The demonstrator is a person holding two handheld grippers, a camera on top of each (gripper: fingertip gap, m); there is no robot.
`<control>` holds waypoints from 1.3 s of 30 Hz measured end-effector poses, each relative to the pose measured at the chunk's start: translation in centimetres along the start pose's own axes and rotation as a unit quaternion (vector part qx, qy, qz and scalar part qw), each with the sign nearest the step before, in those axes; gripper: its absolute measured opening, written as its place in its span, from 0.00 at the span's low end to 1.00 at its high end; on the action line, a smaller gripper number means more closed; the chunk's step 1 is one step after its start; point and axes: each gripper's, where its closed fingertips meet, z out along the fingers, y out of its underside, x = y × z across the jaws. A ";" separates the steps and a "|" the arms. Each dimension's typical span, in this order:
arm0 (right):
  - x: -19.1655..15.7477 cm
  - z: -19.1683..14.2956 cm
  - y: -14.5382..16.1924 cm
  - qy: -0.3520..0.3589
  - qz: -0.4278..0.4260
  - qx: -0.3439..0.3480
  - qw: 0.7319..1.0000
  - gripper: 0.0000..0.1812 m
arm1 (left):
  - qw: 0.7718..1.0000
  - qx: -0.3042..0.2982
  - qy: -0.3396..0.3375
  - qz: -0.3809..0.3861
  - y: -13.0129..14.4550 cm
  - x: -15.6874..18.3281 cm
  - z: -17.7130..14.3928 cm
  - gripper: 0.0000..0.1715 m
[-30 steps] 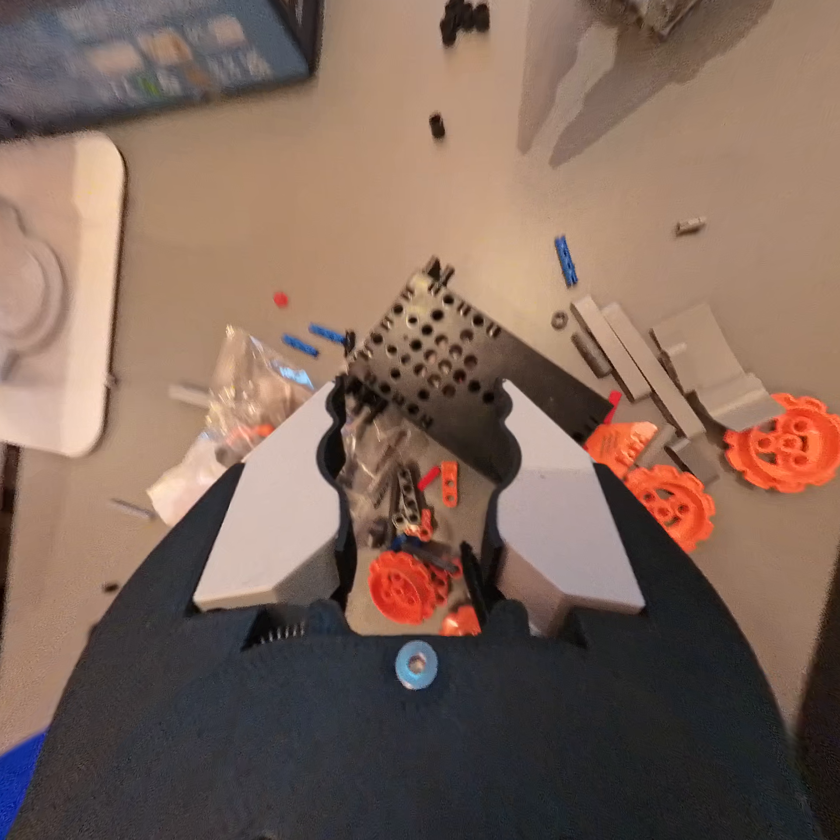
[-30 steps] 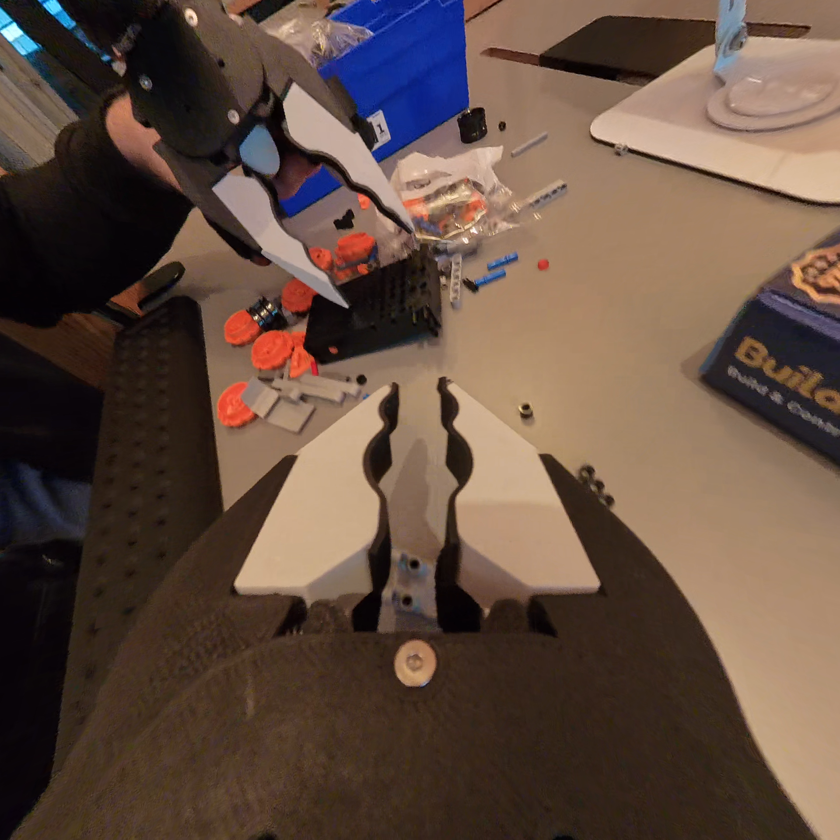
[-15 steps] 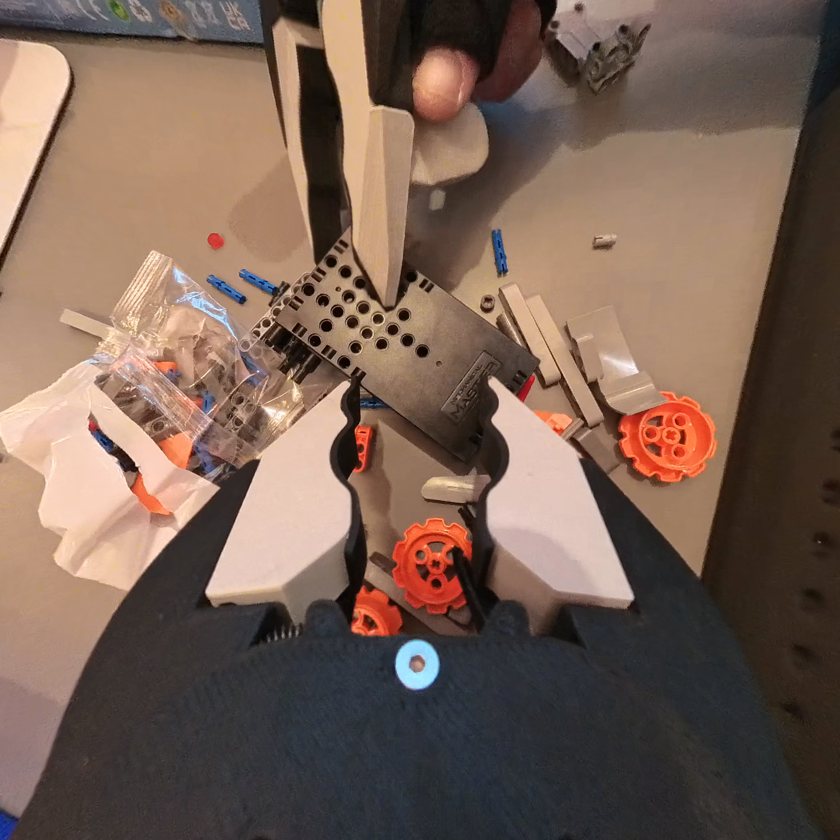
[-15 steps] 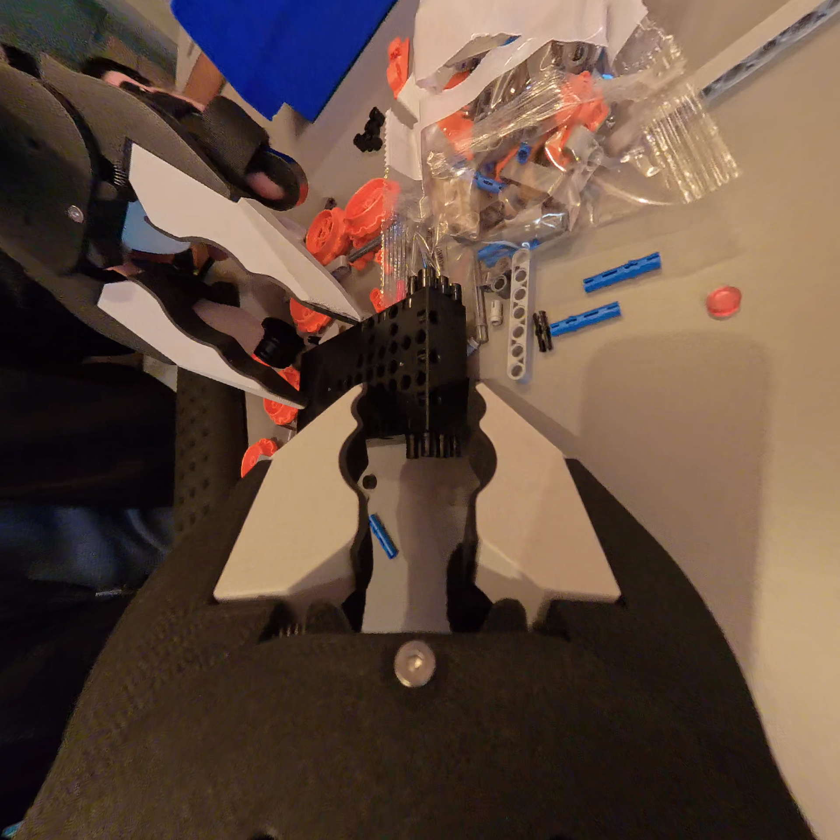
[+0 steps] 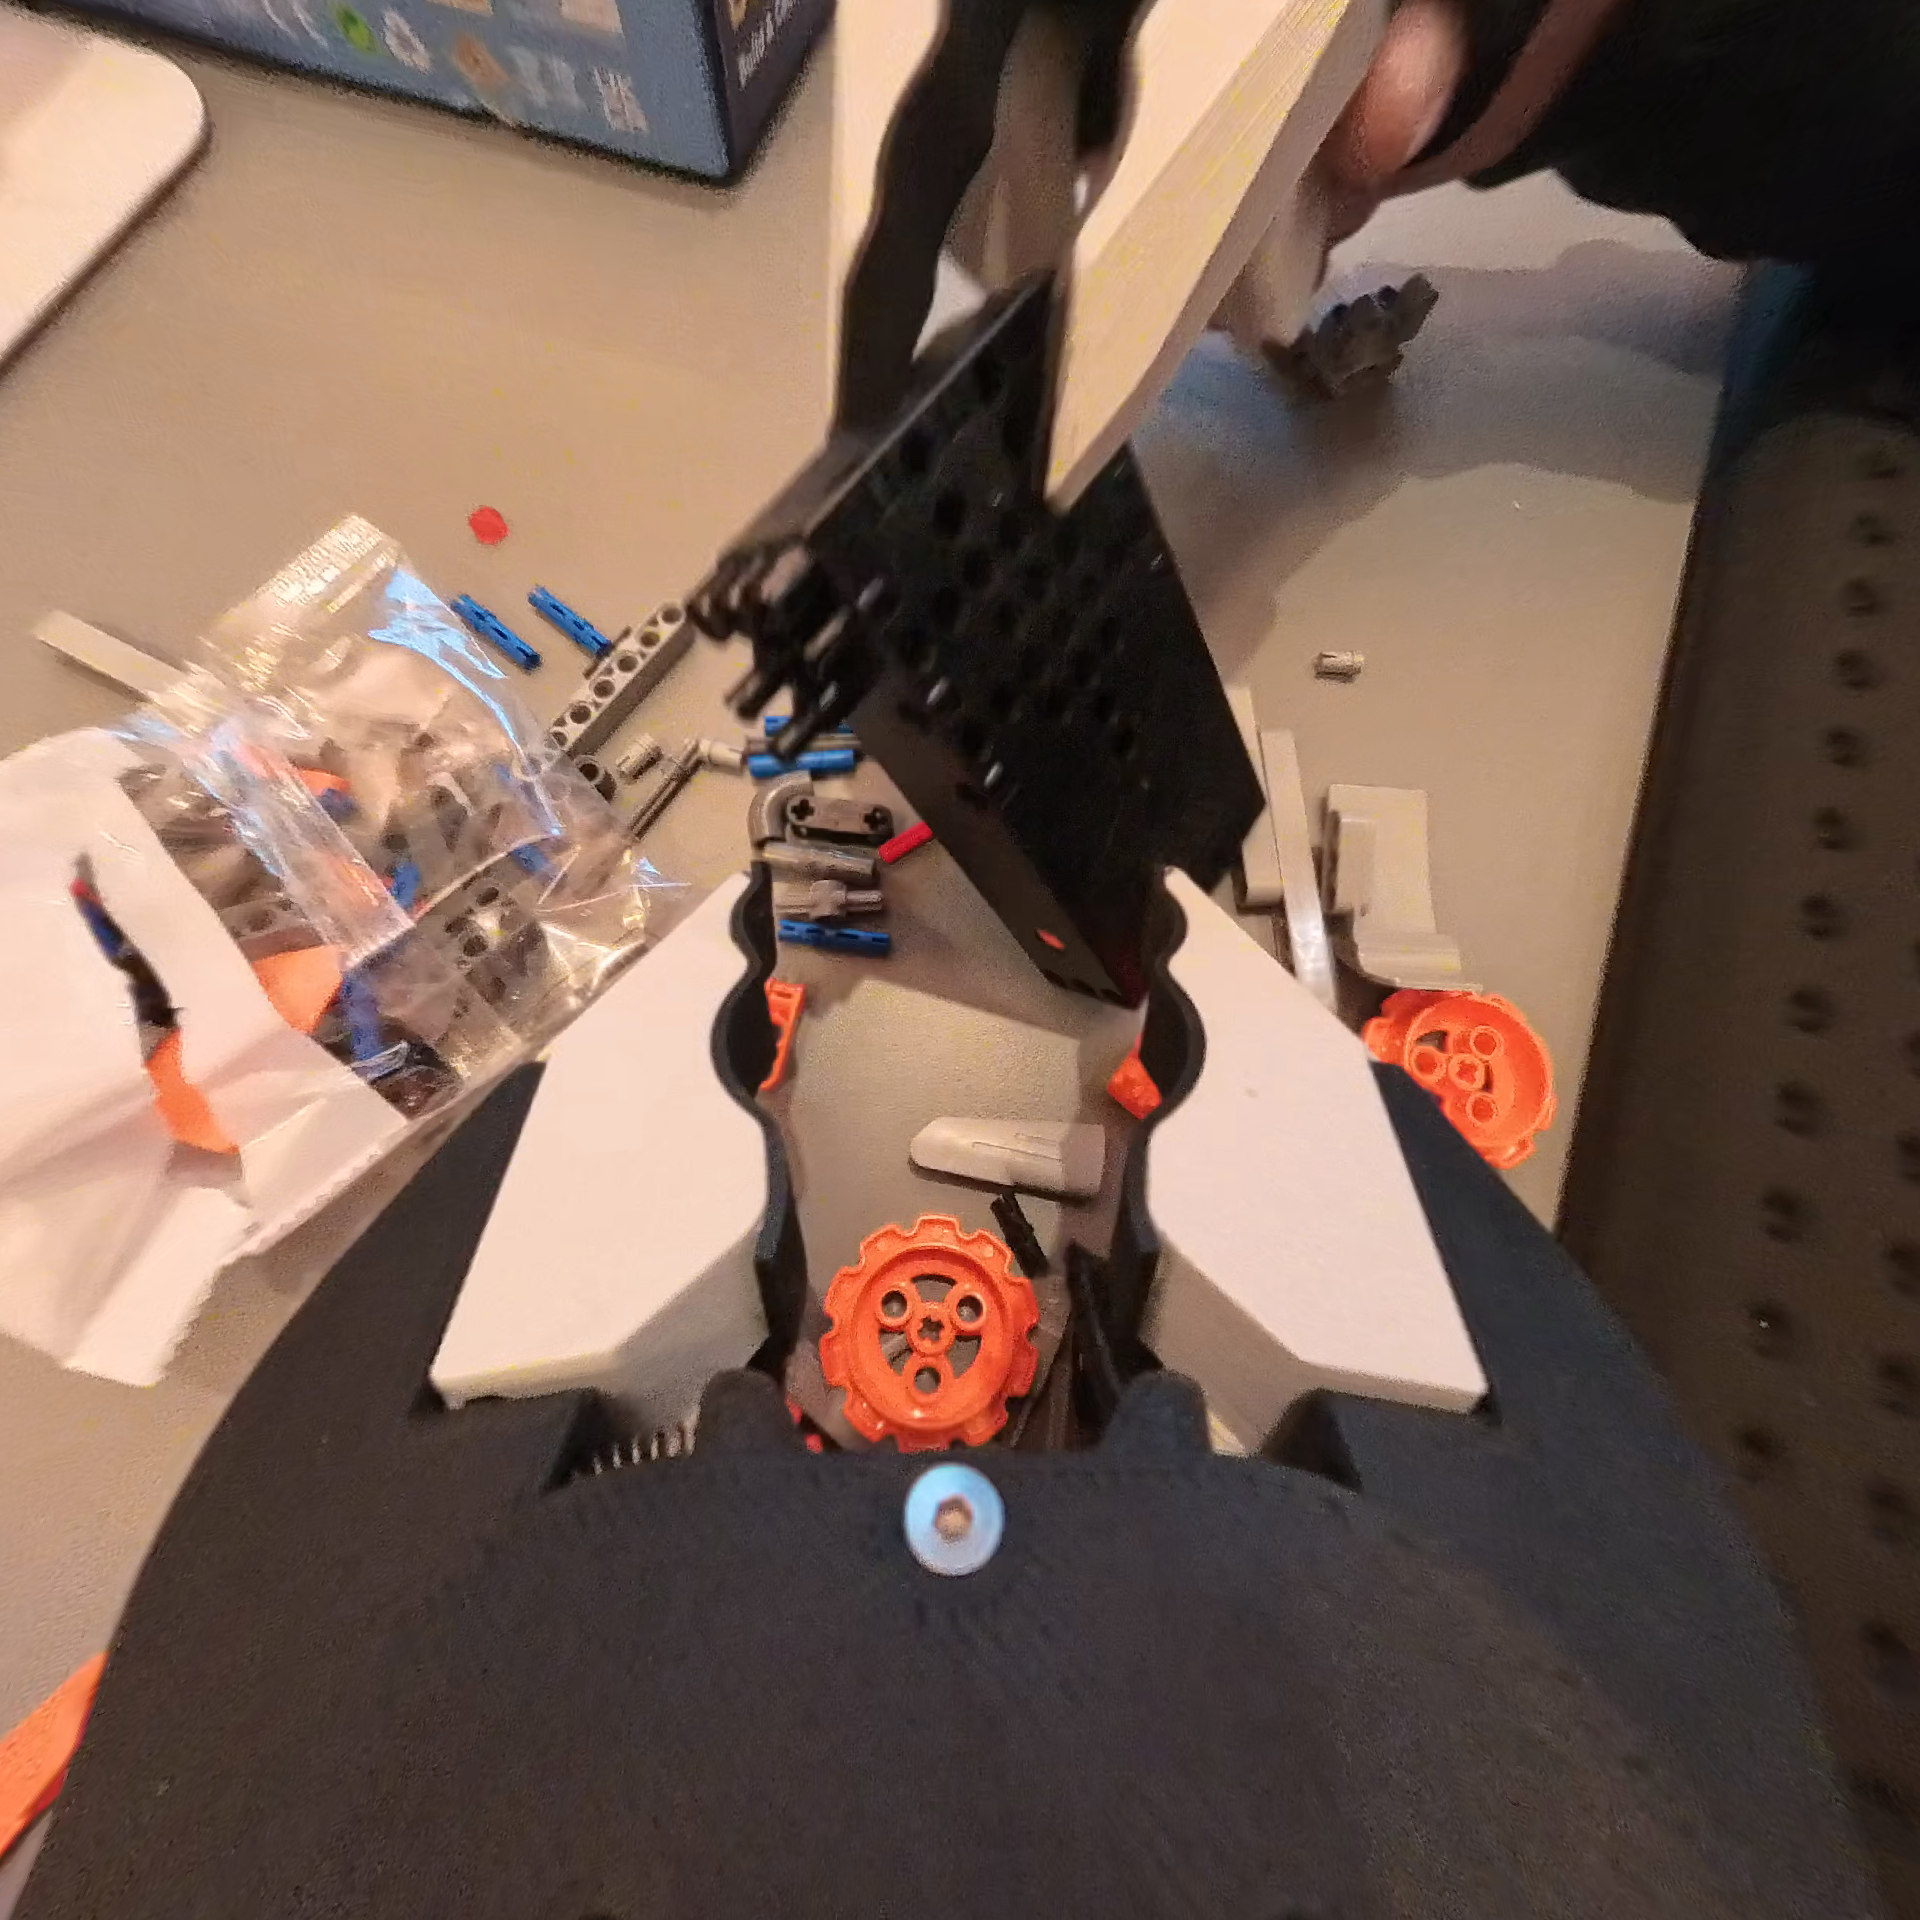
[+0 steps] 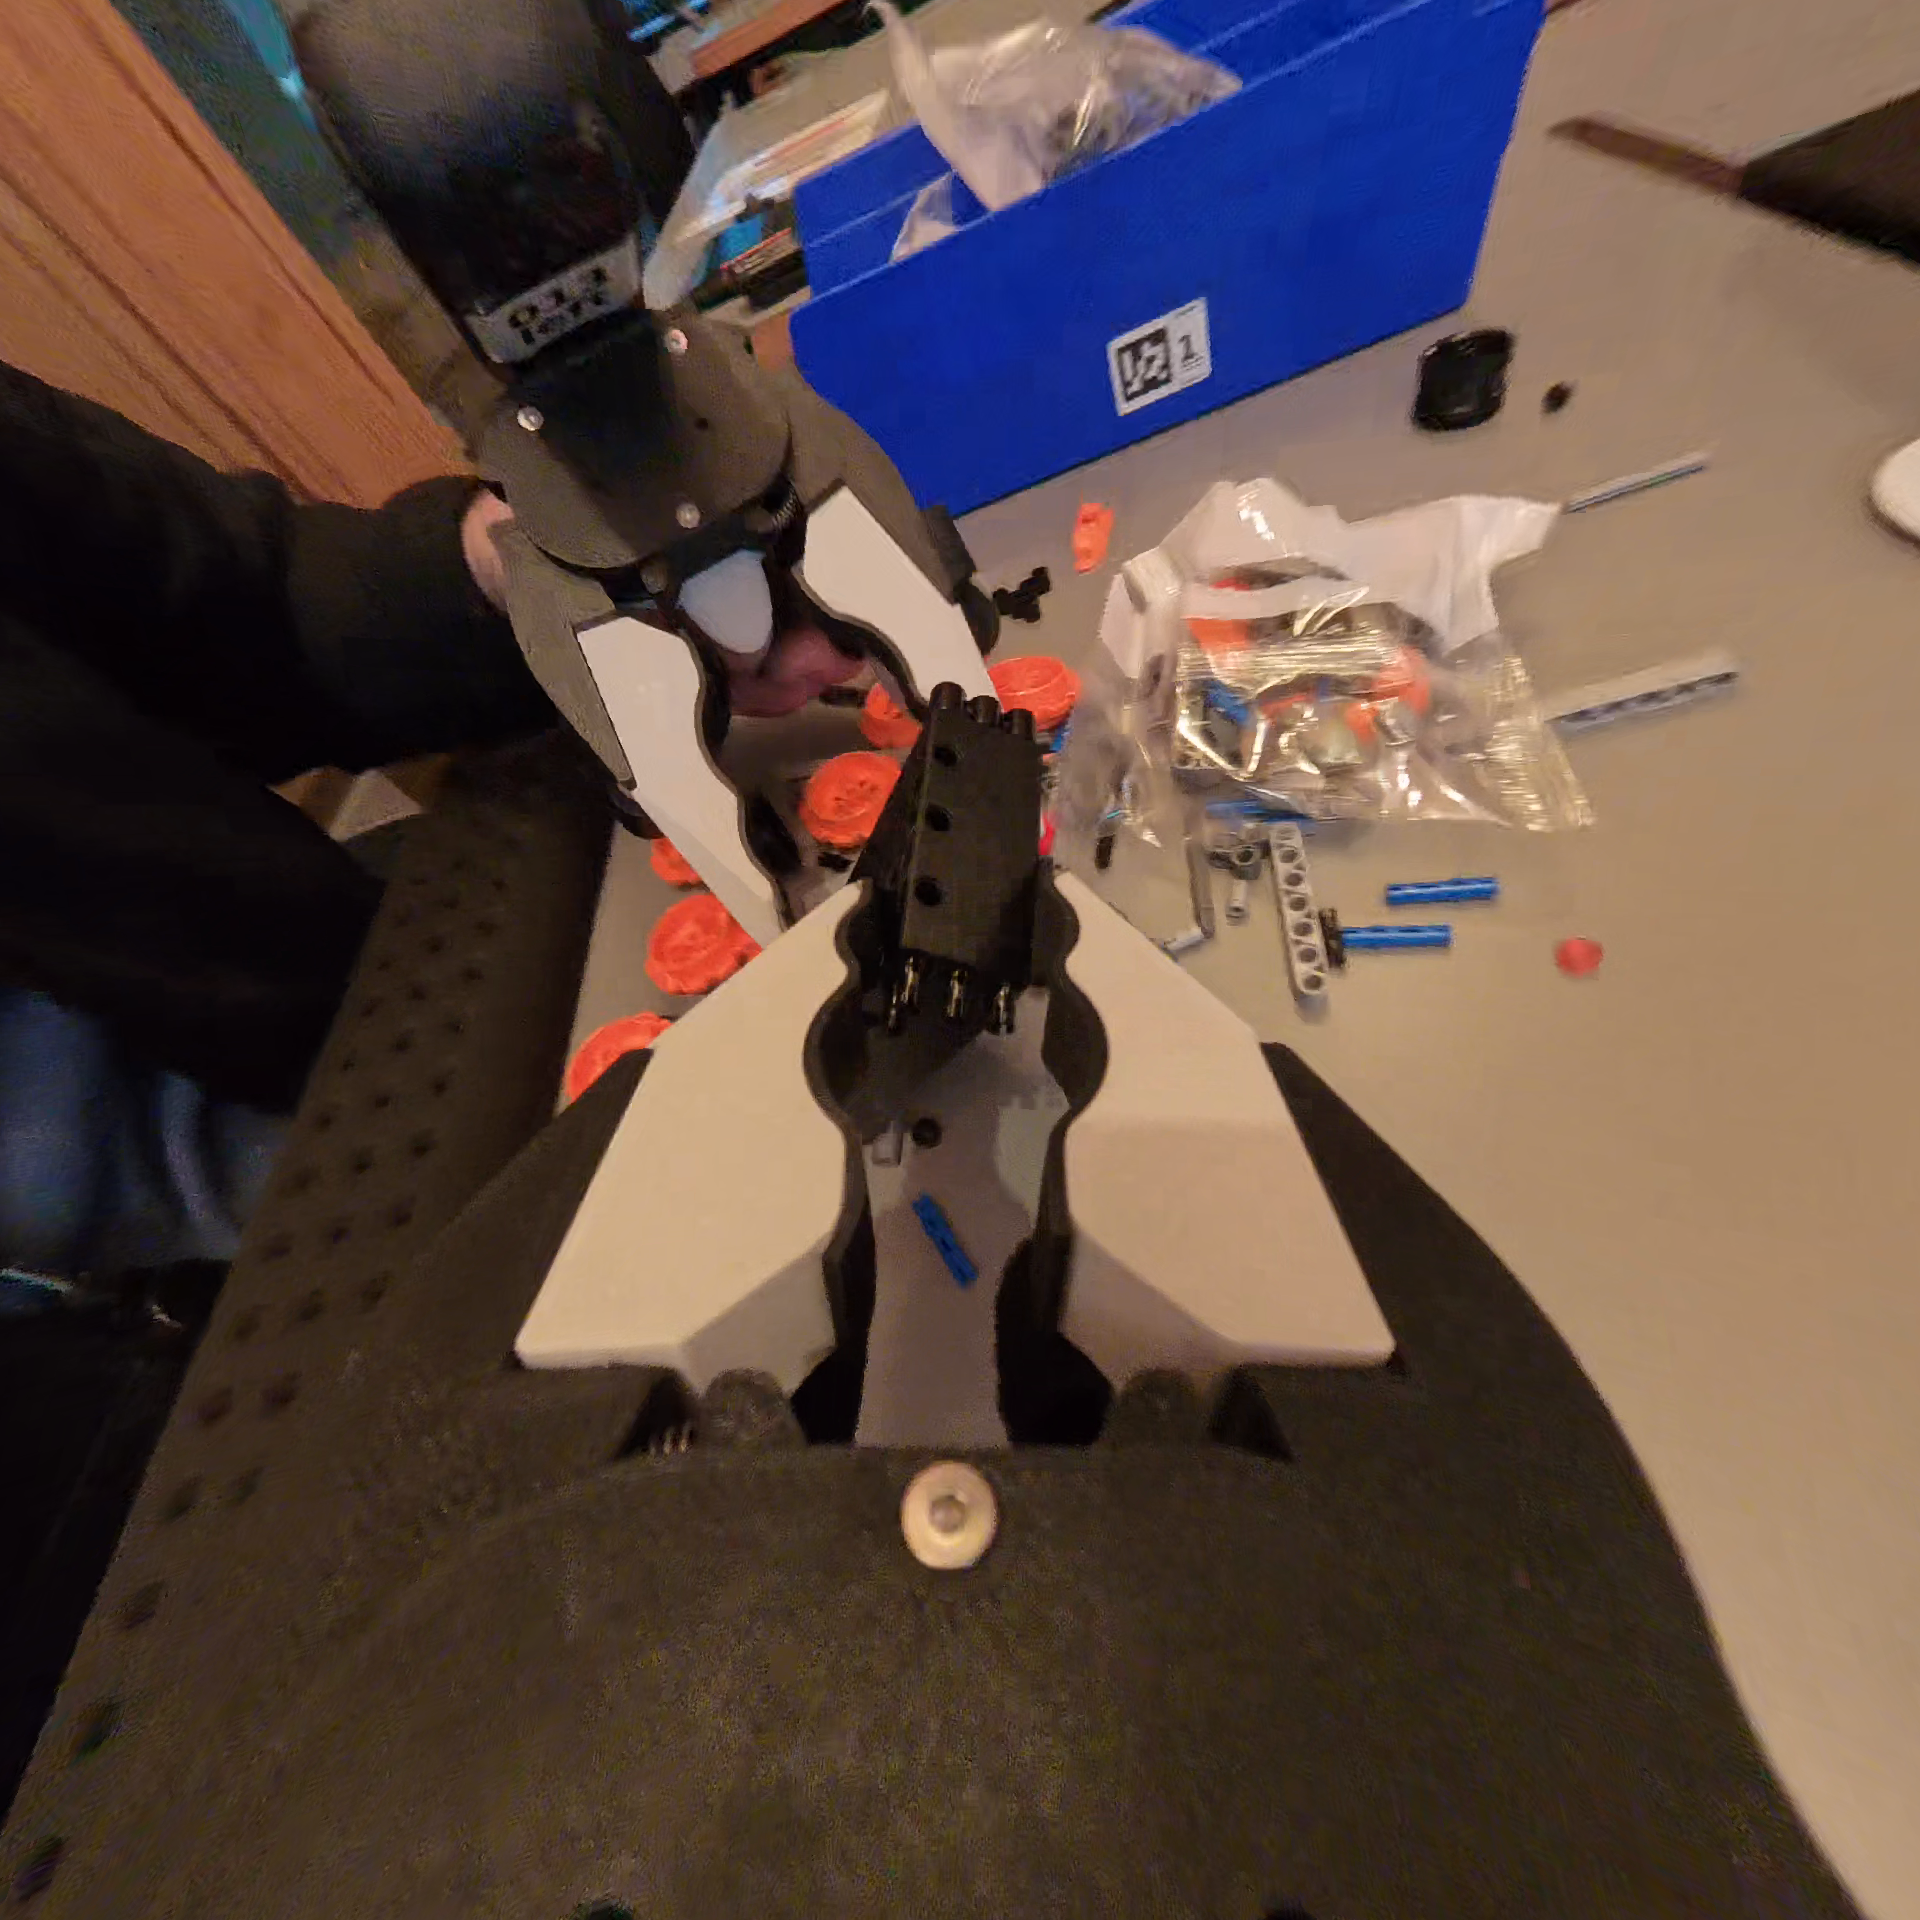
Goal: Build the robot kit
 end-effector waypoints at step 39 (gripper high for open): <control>-0.9 -5.8 3.2 0.019 -0.109 -0.058 0.992 0.15 | 0.970 -0.104 0.046 0.215 -4.3 1.8 1.9 0.14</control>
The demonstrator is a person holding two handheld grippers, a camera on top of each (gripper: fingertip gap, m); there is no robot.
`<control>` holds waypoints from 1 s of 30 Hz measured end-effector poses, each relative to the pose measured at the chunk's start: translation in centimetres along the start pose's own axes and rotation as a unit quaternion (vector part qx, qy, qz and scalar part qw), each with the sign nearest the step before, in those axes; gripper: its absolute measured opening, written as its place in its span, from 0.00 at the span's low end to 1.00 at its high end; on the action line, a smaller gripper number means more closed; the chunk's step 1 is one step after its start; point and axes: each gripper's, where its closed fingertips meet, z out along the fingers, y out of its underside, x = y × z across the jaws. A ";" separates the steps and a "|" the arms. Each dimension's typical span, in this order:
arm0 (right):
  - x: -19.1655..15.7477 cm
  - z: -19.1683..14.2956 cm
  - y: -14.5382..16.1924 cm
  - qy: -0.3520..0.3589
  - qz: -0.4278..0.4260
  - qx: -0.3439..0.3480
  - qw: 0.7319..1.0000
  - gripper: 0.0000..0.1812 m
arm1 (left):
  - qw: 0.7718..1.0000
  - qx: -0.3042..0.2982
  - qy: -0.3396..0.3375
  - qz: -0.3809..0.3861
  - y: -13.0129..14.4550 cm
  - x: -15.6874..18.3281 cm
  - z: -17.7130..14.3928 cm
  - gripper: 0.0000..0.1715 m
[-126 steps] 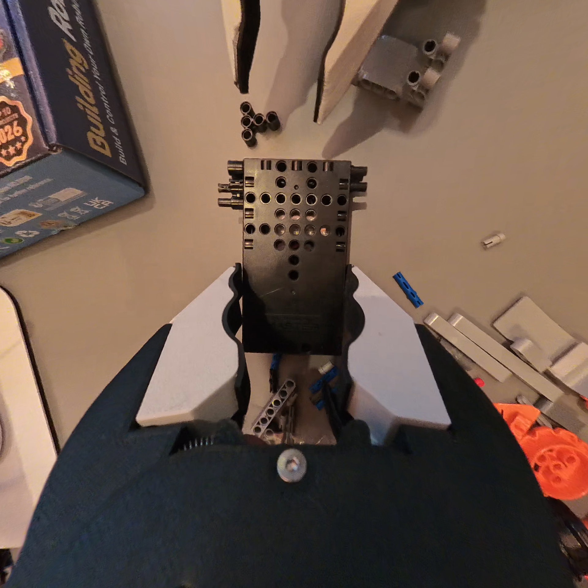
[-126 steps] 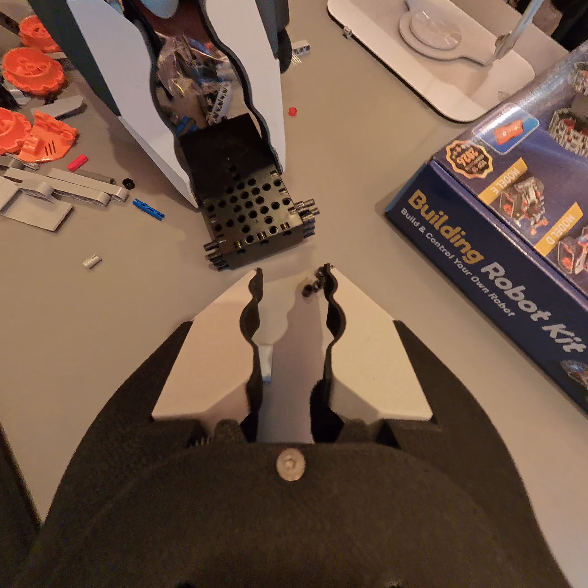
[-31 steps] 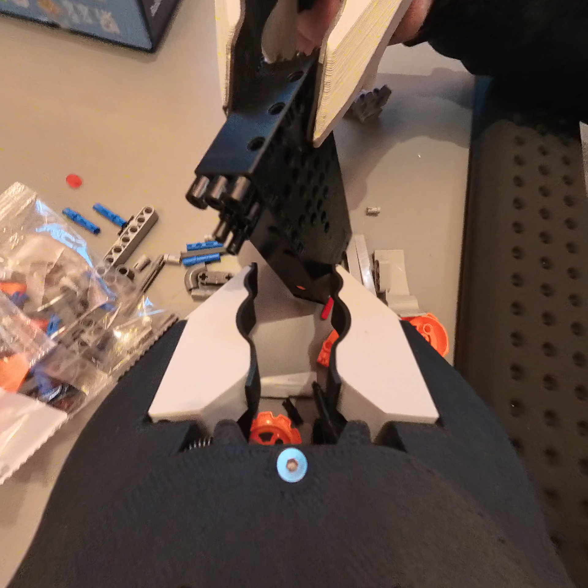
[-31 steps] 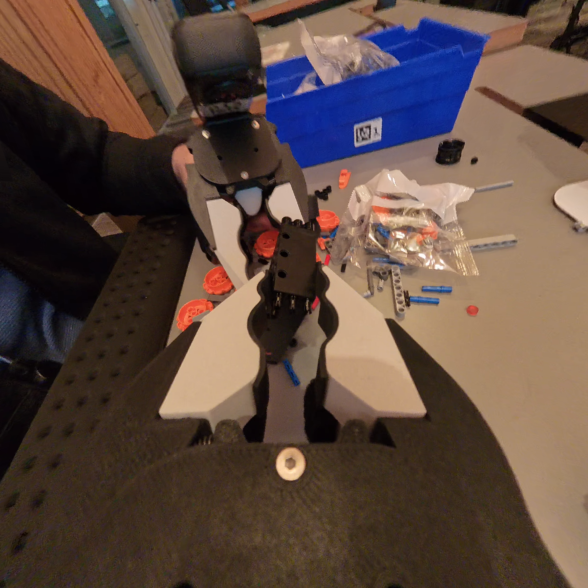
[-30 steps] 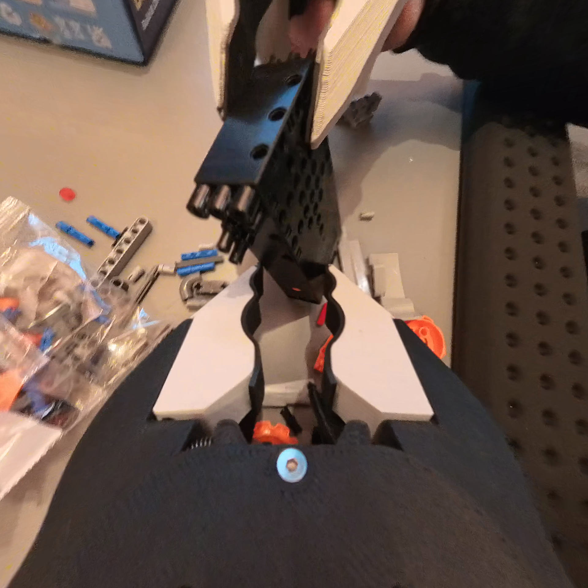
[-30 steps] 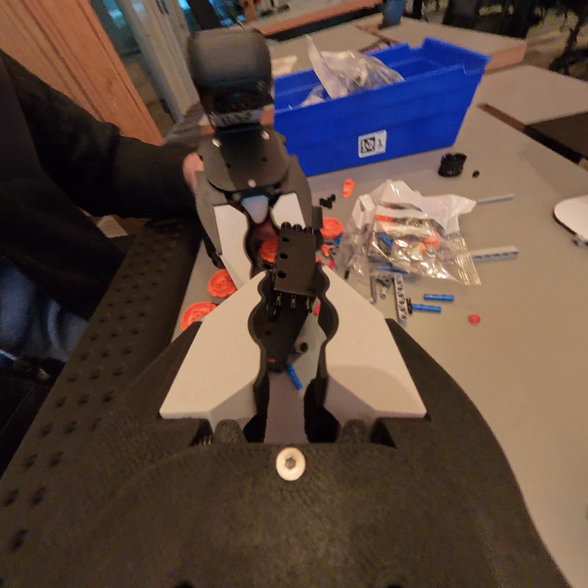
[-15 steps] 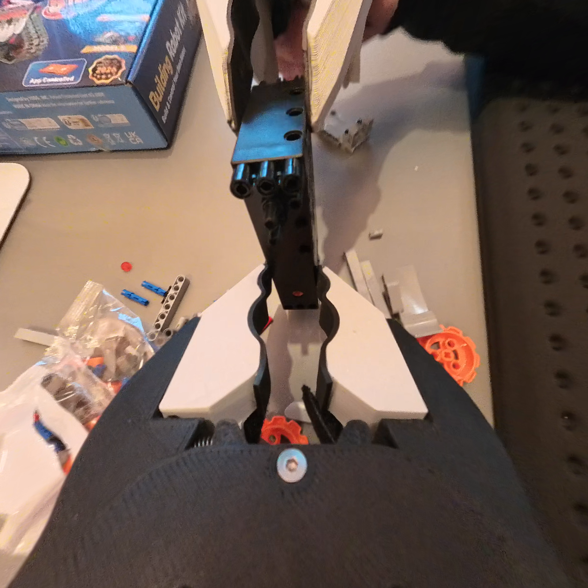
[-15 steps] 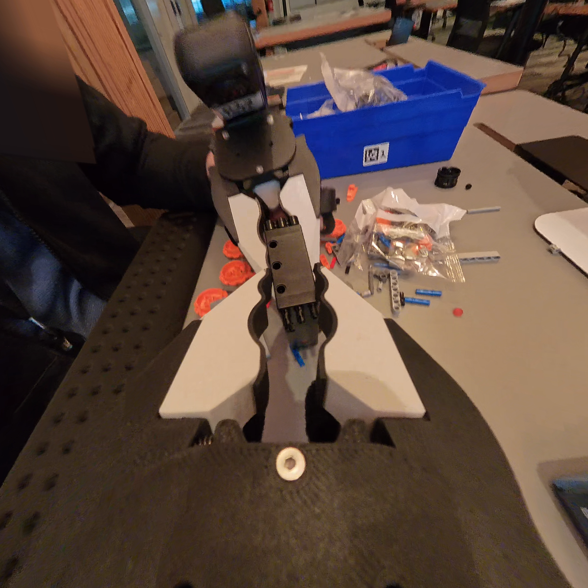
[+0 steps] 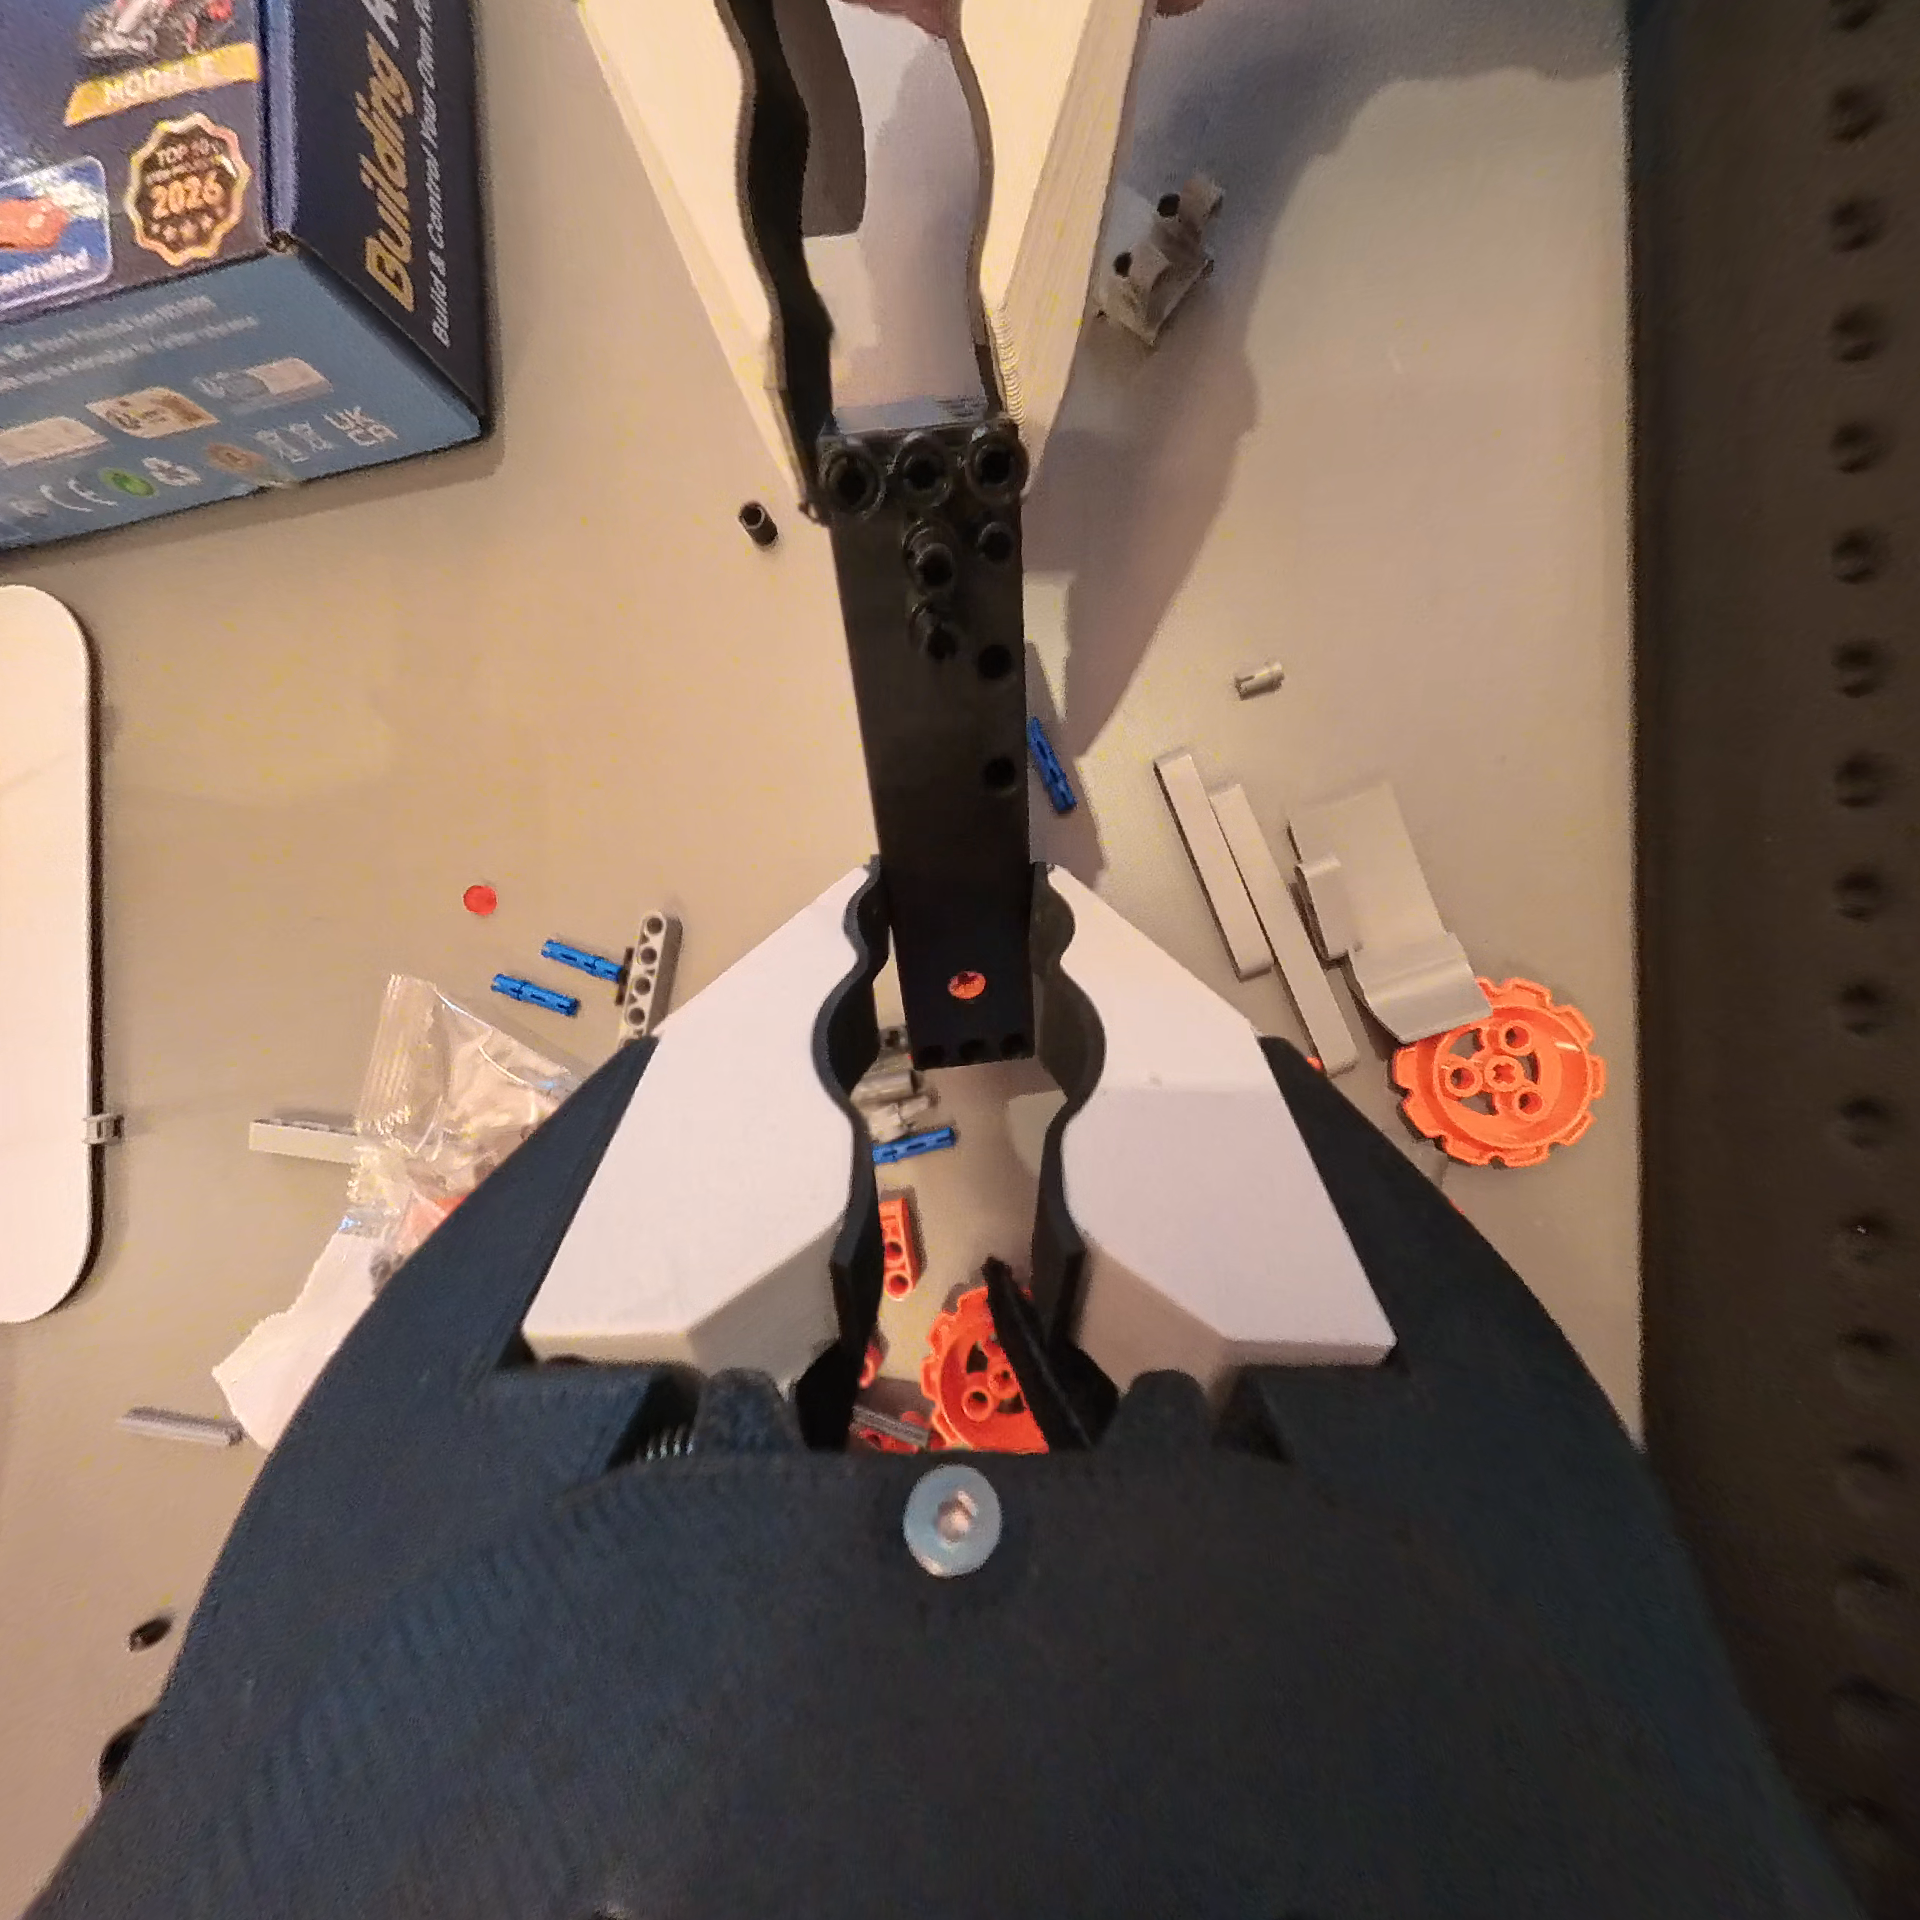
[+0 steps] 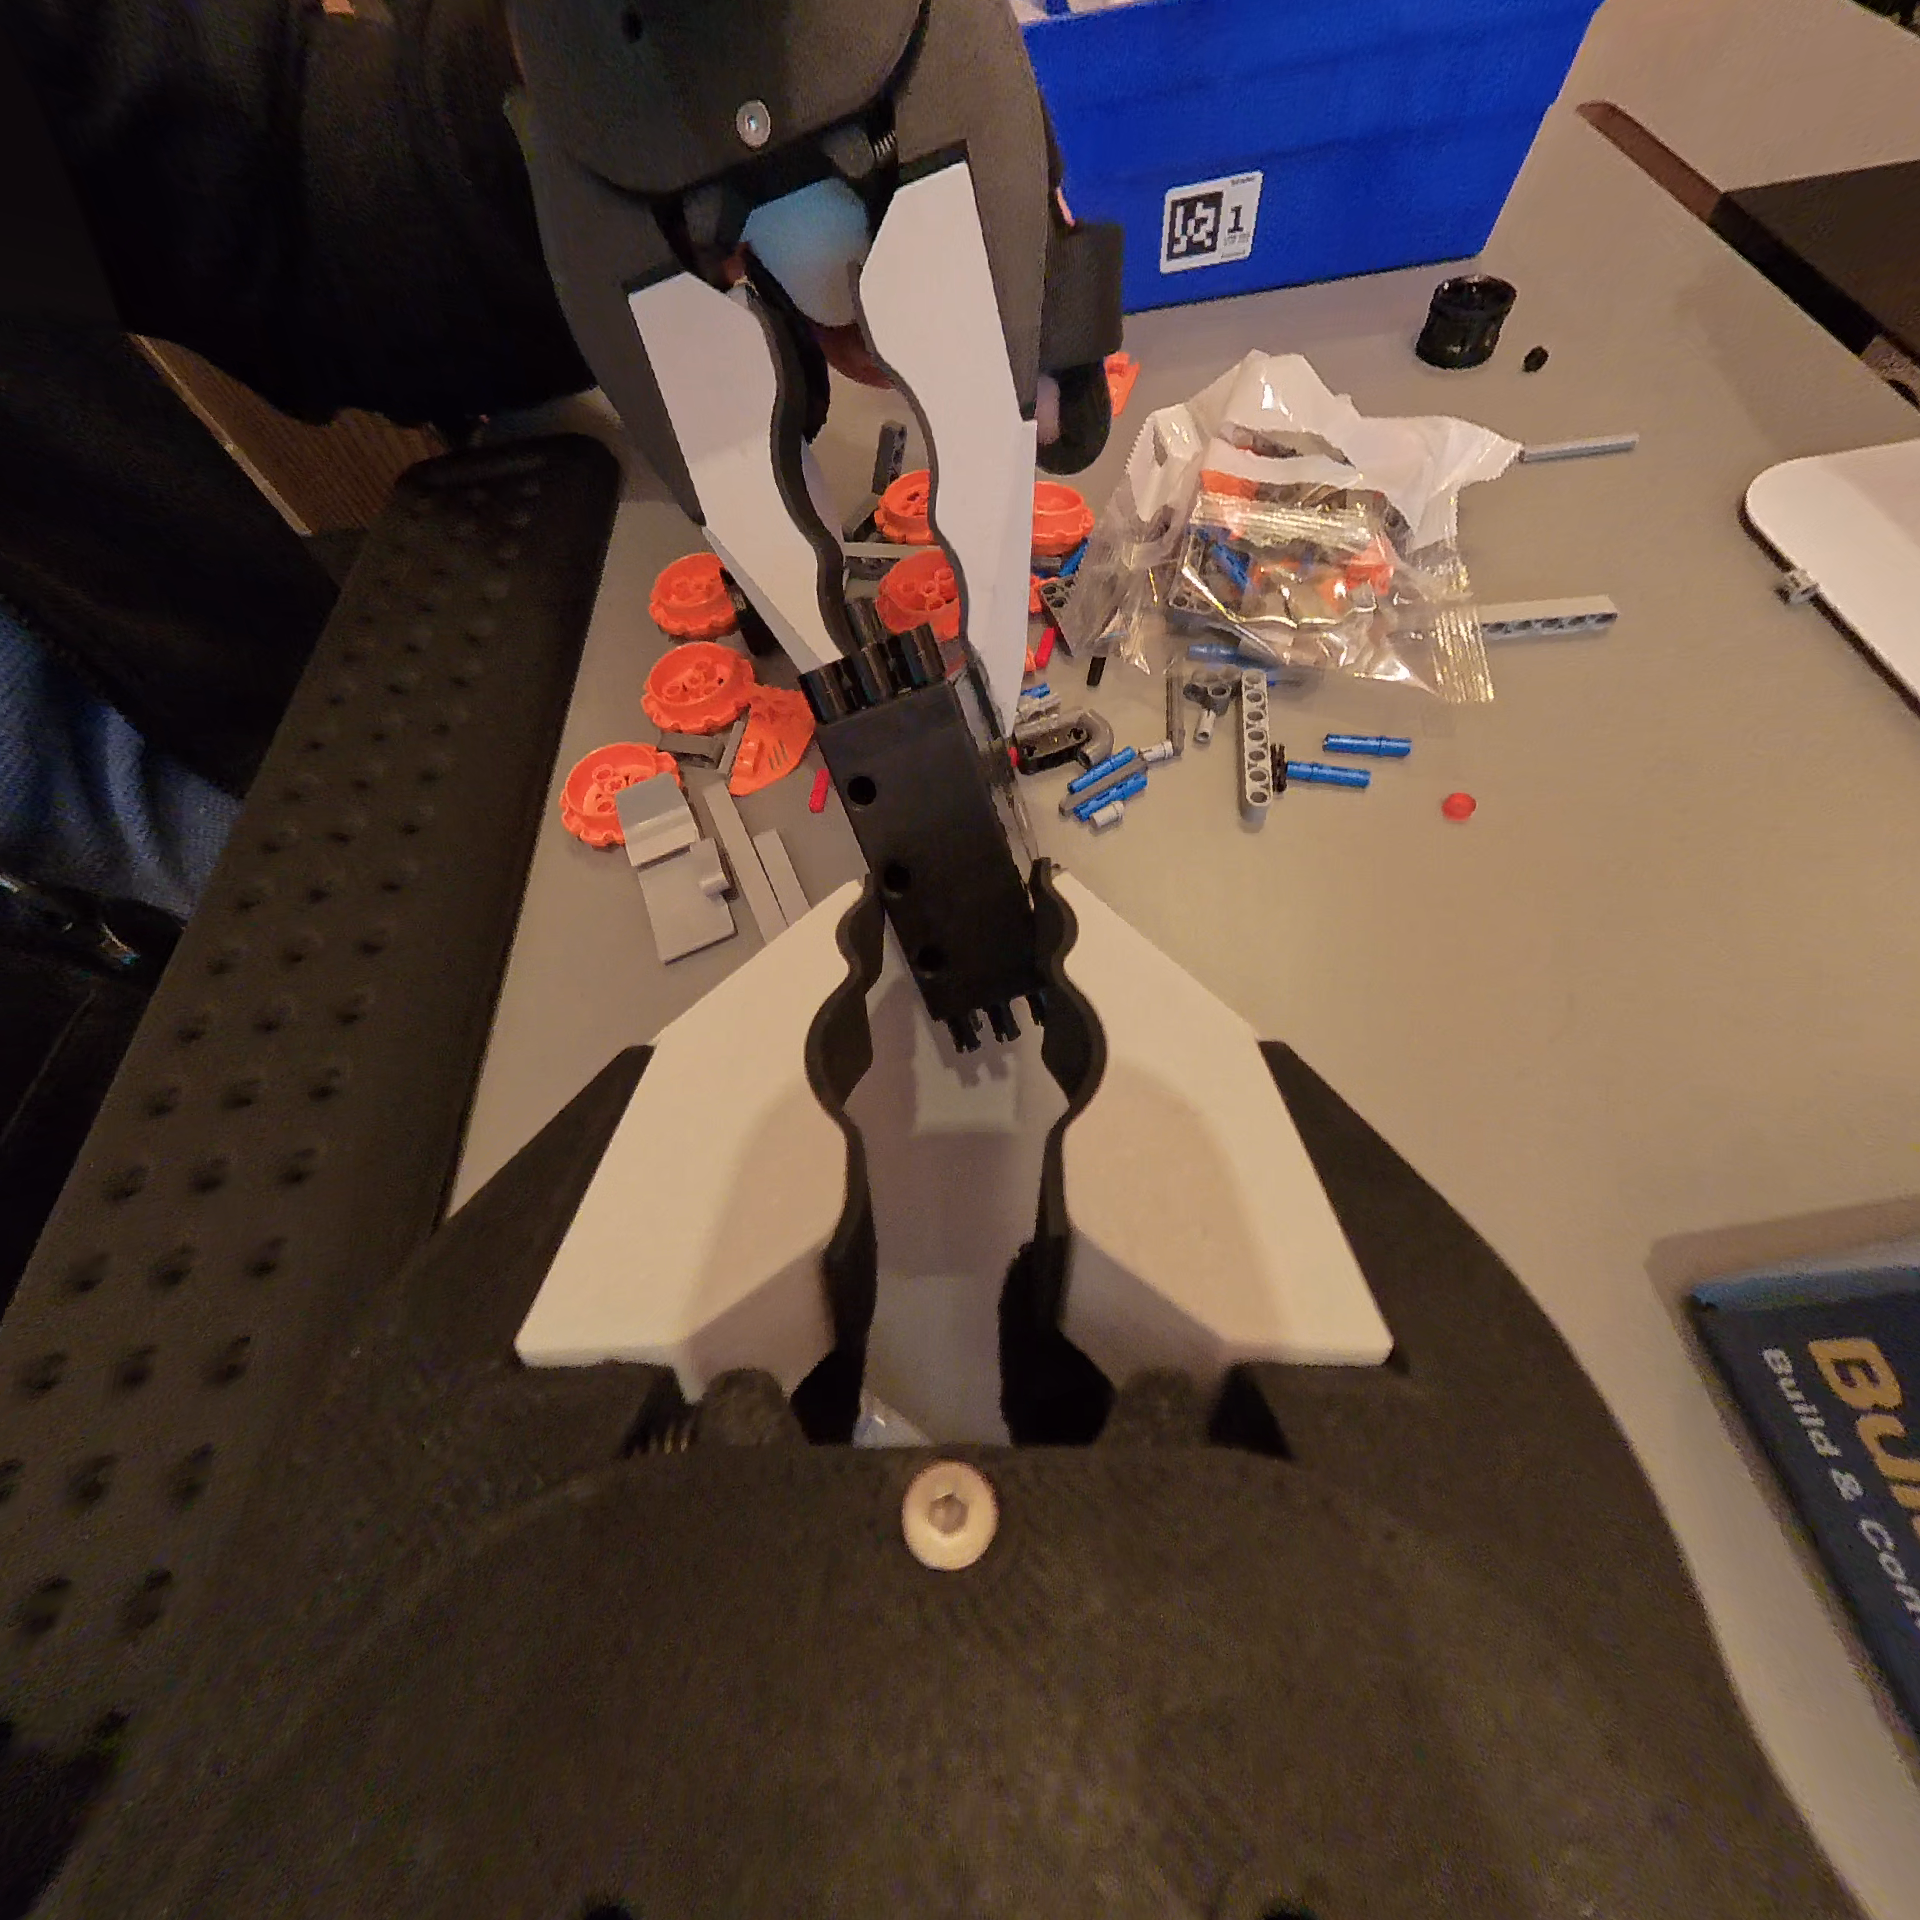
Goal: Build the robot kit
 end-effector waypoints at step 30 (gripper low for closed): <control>0.7 -0.1 4.3 0.003 0.008 -0.080 0.997 0.14 | 0.999 0.015 -0.035 0.037 -1.1 -0.2 1.4 0.14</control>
